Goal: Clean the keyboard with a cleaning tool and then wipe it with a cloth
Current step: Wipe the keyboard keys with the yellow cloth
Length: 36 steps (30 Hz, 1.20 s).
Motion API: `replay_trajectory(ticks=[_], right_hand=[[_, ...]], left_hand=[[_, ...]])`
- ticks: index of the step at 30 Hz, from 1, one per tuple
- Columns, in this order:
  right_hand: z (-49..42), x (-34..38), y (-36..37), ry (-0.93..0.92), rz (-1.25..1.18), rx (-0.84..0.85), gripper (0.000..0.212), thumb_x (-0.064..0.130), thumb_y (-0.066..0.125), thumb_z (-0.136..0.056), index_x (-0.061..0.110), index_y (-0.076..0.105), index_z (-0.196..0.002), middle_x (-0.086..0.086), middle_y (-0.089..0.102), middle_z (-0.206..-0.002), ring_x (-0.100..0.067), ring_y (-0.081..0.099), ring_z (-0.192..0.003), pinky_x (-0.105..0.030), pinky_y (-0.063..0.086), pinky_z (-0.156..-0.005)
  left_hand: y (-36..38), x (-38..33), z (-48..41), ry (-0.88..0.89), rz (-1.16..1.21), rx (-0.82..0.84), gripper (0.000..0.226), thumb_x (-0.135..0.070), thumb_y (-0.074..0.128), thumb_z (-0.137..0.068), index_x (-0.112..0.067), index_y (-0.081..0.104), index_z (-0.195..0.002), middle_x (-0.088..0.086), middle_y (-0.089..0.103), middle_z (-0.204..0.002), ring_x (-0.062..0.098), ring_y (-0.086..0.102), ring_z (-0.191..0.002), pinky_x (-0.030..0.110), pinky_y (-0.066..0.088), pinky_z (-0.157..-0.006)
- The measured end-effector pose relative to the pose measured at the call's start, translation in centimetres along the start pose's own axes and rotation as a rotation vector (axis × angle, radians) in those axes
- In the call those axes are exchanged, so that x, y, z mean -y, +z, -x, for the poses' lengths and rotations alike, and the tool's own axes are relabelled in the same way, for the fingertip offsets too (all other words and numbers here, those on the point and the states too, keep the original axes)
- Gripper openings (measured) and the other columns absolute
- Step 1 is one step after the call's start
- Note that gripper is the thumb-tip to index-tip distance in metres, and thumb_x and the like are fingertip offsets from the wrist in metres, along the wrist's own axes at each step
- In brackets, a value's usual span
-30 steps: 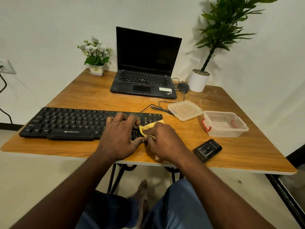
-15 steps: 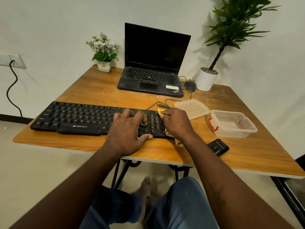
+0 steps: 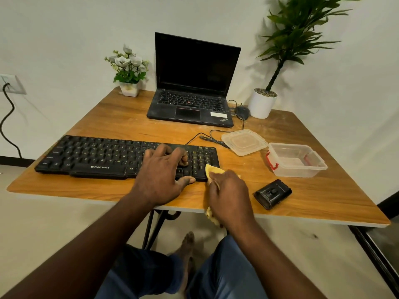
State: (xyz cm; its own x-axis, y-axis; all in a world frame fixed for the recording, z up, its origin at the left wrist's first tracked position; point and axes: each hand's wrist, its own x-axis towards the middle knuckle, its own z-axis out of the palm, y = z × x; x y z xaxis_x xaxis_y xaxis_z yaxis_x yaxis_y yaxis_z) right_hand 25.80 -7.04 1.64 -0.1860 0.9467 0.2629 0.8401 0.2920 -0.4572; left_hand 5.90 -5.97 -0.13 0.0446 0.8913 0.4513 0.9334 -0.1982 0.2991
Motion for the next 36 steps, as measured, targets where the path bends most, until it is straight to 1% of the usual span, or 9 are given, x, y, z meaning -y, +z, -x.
replay_trajectory(ticks=[4,10,16,22,24,27,30,32,36], right_hand=[[1.3,-1.6,-0.7,0.044,-0.223,0.006,0.028,0.018,0.065,-0.098,0.02,0.076,-0.124,0.002,0.07,-0.111,-0.008,0.062,-0.099,-0.019,0.045,-0.084],[0.2,-3.1,-2.0,0.277,-0.587,-0.078,0.017,0.028,0.069,-0.098,0.027,0.08,-0.111,0.017,0.075,-0.105,0.0,0.067,-0.098,-0.03,0.055,-0.086],[-1.8,-3.6,-0.7,0.302,-0.566,-0.146,0.014,0.024,0.067,-0.1,0.027,0.079,-0.106,0.016,0.074,-0.096,0.001,0.066,-0.088,-0.02,0.049,-0.073],[-1.2,-3.9,0.3,0.253,-0.502,-0.246,0.011,0.023,0.063,-0.101,0.029,0.073,-0.103,0.014,0.07,-0.094,-0.001,0.064,-0.084,-0.024,0.048,-0.069],[-1.2,-3.6,0.0,0.233,-0.496,-0.239,0.011,0.02,0.063,-0.102,0.03,0.068,-0.1,0.014,0.068,-0.088,0.0,0.062,-0.079,-0.018,0.045,-0.06],[-1.6,-3.2,-0.9,0.1,-0.376,-0.216,0.011,0.019,0.064,-0.099,0.03,0.067,-0.1,0.018,0.067,-0.088,0.005,0.062,-0.082,-0.012,0.046,-0.063],[-2.2,-2.5,-1.0,-0.076,-0.176,-0.087,0.014,0.034,0.067,-0.095,0.03,0.075,-0.106,0.017,0.071,-0.1,0.001,0.063,-0.088,-0.024,0.054,-0.077],[-2.8,-1.4,-1.2,-0.09,-0.195,0.033,0.027,0.051,0.063,-0.096,0.031,0.077,-0.108,0.016,0.074,-0.099,0.001,0.065,-0.087,-0.032,0.057,-0.078],[-5.8,-0.7,-2.9,-0.063,-0.198,-0.08,0.018,0.042,0.065,-0.098,0.031,0.075,-0.108,0.013,0.074,-0.095,-0.002,0.066,-0.083,-0.035,0.06,-0.075]], left_hand=[[0.1,-0.3,-0.3,-0.016,0.032,0.008,0.051,-0.068,0.071,-0.079,-0.04,0.045,-0.114,-0.021,0.053,-0.107,0.006,0.039,-0.114,0.038,0.03,-0.101],[1.2,-2.1,-1.8,0.012,0.091,0.0,0.053,-0.068,0.075,-0.076,-0.042,0.043,-0.108,-0.022,0.052,-0.104,0.004,0.036,-0.109,0.038,0.033,-0.098],[2.8,-3.6,-5.1,0.013,0.151,0.039,0.054,-0.064,0.078,-0.072,-0.04,0.046,-0.108,-0.024,0.058,-0.099,0.004,0.037,-0.109,0.039,0.032,-0.097],[3.9,-4.5,-7.6,0.031,0.16,0.148,0.055,-0.059,0.077,-0.077,-0.043,0.043,-0.117,-0.023,0.06,-0.113,0.007,0.038,-0.12,0.045,0.033,-0.104],[3.1,-4.2,-7.9,0.05,0.172,0.193,0.059,-0.057,0.078,-0.078,-0.046,0.045,-0.126,-0.026,0.053,-0.118,0.006,0.036,-0.126,0.043,0.031,-0.107],[0.9,-2.1,-6.6,-0.054,0.183,0.119,0.053,-0.055,0.077,-0.082,-0.048,0.051,-0.128,-0.019,0.042,-0.119,0.006,0.028,-0.119,0.043,0.031,-0.106],[-1.3,2.1,-4.0,-0.123,0.106,0.055,0.046,-0.057,0.074,-0.084,-0.045,0.056,-0.124,-0.017,0.053,-0.126,0.008,0.033,-0.122,0.048,0.03,-0.106],[-2.6,4.4,-2.3,-0.168,0.026,0.053,0.047,-0.059,0.074,-0.083,-0.044,0.056,-0.124,-0.011,0.056,-0.136,0.018,0.039,-0.131,0.054,0.033,-0.107],[-4.7,7.3,-0.1,-0.29,-0.08,-0.047,0.05,-0.058,0.077,-0.081,-0.037,0.06,-0.124,0.002,0.054,-0.142,0.031,0.038,-0.134,0.06,0.036,-0.102]])
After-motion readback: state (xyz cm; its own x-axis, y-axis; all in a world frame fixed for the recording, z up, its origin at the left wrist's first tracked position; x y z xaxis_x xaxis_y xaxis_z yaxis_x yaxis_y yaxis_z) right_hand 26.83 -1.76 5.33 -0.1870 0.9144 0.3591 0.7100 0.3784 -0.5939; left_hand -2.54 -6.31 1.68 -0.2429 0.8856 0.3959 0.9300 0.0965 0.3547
